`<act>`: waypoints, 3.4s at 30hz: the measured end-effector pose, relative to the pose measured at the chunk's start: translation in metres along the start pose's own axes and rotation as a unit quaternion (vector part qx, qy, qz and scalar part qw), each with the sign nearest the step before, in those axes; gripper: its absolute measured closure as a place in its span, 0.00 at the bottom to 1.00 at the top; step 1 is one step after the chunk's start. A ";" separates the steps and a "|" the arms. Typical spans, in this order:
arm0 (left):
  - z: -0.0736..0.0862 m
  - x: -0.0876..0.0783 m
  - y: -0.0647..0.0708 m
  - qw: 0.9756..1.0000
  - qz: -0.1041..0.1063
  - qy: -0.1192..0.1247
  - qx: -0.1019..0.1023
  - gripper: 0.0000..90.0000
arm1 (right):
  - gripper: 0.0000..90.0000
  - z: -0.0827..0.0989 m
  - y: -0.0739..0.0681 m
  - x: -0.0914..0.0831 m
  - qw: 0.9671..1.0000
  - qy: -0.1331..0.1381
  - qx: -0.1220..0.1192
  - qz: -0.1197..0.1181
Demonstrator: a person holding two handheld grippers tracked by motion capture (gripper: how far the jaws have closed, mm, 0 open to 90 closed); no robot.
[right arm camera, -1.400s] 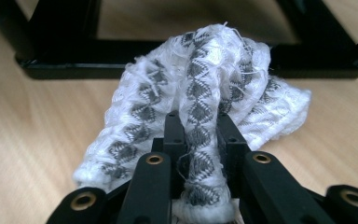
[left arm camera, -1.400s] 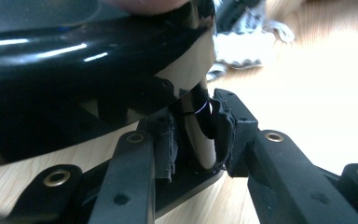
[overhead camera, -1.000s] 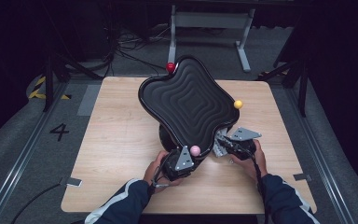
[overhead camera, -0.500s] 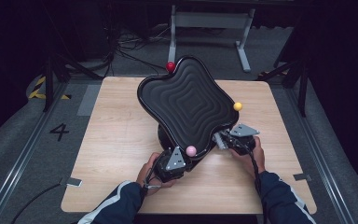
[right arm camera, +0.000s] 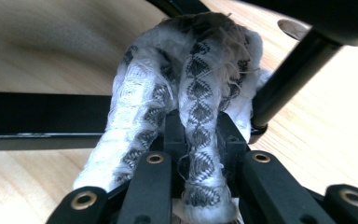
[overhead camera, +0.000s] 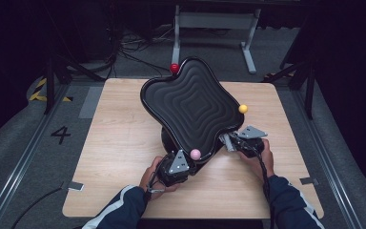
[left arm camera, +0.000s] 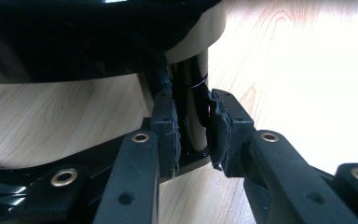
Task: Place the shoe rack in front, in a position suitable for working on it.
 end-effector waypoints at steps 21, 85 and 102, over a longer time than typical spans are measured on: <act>0.001 0.001 -0.001 1.000 0.006 0.000 -0.004 0.81 | 0.88 -0.014 -0.055 -0.010 0.994 -0.003 -0.051 -0.098; 0.003 0.002 -0.003 1.000 0.017 0.007 -0.017 0.81 | 0.88 -0.009 0.019 -0.032 0.999 0.025 0.005 0.029; 0.004 0.003 -0.005 0.999 0.027 0.009 -0.026 0.82 | 0.88 0.014 0.017 -0.023 0.999 -0.026 0.018 0.017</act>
Point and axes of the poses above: each handheld gripper's, and its own axes: x roughly forward along the jaws, z roughly out of its underside, y roughly to its right, the point moved 6 cm from there along x, roughly forward along the jaws, and after that the axes turned 12 degrees about y, right-handed, at the moved point
